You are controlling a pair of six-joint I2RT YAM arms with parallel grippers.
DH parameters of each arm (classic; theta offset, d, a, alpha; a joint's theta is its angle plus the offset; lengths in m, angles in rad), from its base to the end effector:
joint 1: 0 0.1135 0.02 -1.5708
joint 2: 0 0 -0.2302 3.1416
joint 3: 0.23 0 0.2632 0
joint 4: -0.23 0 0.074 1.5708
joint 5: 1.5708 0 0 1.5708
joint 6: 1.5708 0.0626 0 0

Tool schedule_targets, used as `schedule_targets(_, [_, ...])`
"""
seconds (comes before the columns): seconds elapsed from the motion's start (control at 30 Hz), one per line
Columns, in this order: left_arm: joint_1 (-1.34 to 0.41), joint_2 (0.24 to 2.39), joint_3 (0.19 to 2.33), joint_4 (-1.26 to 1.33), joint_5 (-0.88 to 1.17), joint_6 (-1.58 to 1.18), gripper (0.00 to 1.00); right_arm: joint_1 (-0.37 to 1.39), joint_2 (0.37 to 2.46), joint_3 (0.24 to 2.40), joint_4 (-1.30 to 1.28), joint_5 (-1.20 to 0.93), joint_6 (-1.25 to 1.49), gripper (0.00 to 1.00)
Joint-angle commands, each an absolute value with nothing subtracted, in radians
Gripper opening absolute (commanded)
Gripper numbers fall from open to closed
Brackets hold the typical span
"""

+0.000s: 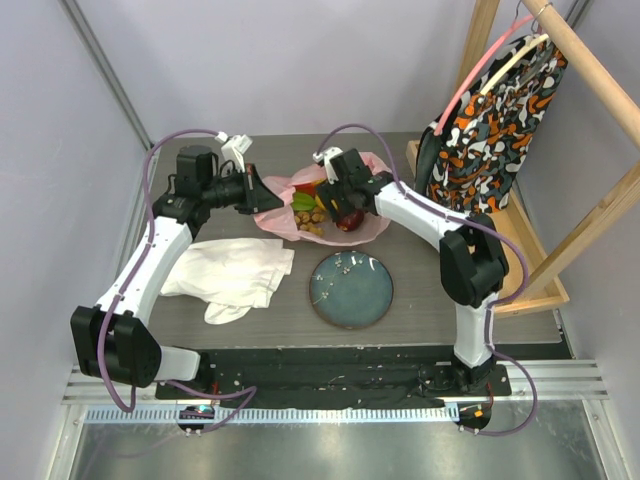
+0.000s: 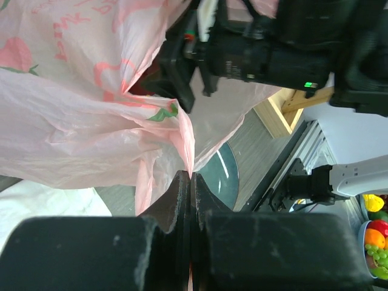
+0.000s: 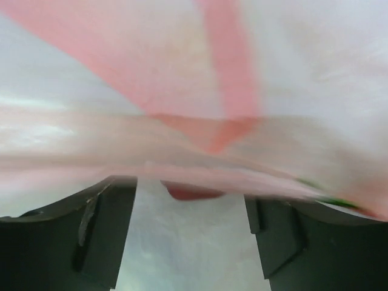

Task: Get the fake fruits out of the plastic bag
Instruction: Take out the fake fruit from the plastic bag.

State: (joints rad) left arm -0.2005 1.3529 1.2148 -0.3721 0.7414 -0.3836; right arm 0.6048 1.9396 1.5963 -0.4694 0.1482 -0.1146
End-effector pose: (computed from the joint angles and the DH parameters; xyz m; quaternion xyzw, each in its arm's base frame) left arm 0.3220 -0.1086 0.3037 0.1090 0.8174 -0.4350 0.3615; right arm 0.3820 0.2528 0.1998 -0.3005 0.8768 0.0228 0.3747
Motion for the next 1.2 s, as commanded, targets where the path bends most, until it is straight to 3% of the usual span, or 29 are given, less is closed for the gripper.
schedule_targets(0.0, [-0.196, 1.331, 1.229, -0.373, 0.735, -0.344, 0.0, 0.584, 1.986, 1.666, -0.474, 0.173, -0.051, 0.83])
schedule_targets(0.23, [-0.196, 1.344, 1.235, -0.37, 0.735, -0.345, 0.0, 0.568, 2.092, 1.727, -0.48, 0.204, -0.044, 0.87])
schedule_targets(0.33, [-0.196, 1.342, 1.226, -0.367, 0.735, -0.345, 0.0, 0.569, 2.123, 1.727, -0.48, 0.222, -0.064, 0.83])
schedule_targets(0.37, [-0.196, 1.342, 1.224, -0.368, 0.735, -0.345, 0.0, 0.568, 2.12, 1.724, -0.479, 0.224, -0.075, 0.79])
schedule_targets(0.4, [-0.196, 1.341, 1.221, -0.368, 0.735, -0.345, 0.0, 0.565, 2.112, 1.717, -0.477, 0.212, -0.086, 0.66])
schedule_targets(0.5, [-0.196, 1.336, 1.213, -0.365, 0.735, -0.348, 0.0, 0.563, 2.057, 1.71, -0.48, 0.169, -0.112, 0.42])
schedule_targets(0.57, [-0.196, 1.339, 1.21, -0.362, 0.735, -0.35, 0.0, 0.563, 2.013, 1.712, -0.492, 0.143, -0.121, 0.33])
schedule_targets(0.97, [-0.196, 1.353, 1.197, -0.344, 0.733, -0.35, 0.0, 0.612, 1.64, 1.689, -0.673, -0.116, -0.121, 0.24])
schedule_targets(1.17, [-0.196, 1.365, 1.213, -0.339, 0.723, -0.341, 0.0, 0.644, 1.465, 1.425, -0.764, -0.455, -0.322, 0.27])
